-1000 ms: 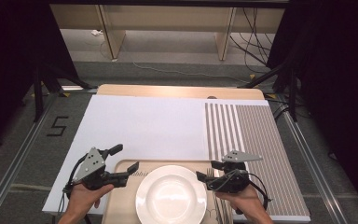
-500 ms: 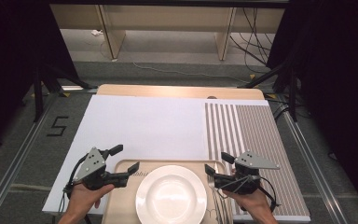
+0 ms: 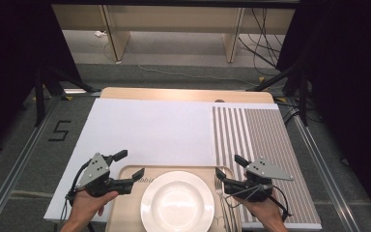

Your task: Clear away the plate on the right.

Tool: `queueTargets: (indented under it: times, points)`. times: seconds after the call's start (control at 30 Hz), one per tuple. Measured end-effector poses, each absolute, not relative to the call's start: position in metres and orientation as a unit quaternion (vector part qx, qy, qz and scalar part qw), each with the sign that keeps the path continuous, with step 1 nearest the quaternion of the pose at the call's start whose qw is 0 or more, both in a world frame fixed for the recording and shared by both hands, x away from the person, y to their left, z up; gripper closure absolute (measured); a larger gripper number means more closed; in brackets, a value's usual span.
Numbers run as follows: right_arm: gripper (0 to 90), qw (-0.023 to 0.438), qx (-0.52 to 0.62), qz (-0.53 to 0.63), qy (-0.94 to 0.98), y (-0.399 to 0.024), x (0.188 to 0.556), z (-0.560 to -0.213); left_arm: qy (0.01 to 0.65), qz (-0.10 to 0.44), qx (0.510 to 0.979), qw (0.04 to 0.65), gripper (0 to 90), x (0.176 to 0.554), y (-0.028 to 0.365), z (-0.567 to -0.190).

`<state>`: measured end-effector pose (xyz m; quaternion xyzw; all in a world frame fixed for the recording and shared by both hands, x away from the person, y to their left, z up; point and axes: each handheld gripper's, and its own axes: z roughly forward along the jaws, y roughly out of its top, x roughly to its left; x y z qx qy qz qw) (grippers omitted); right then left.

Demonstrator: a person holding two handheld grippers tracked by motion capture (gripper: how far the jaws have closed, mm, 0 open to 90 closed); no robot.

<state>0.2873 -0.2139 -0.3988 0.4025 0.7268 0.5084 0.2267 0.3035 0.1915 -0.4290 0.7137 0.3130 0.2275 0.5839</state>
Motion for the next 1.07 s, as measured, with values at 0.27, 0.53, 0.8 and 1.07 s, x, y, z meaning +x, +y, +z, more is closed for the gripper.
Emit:
queueTargets:
  times: [0.27, 0.53, 0.8, 1.07]
  points:
    - [21.2, 0.239, 0.406, 0.517, 0.715, -0.2176, 0.2878, -0.3972, 0.312, 0.227, 0.710, 0.589, 17.0, 0.3041, 0.1917, -0.4293]
    - [21.0, 0.234, 0.408, 0.515, 0.717, -0.2176, 0.2892, -0.3987, 0.314, 0.229, 0.712, 0.585, 17.0, 0.3040, 0.1919, -0.4290]
    - [21.0, 0.236, 0.411, 0.516, 0.714, -0.2179, 0.2893, -0.3987, 0.314, 0.229, 0.712, 0.585, 17.0, 0.3039, 0.1918, -0.4290]
    - [20.6, 0.238, 0.414, 0.515, 0.712, -0.2178, 0.2892, -0.3988, 0.314, 0.229, 0.712, 0.585, 17.0, 0.3041, 0.1919, -0.4290]
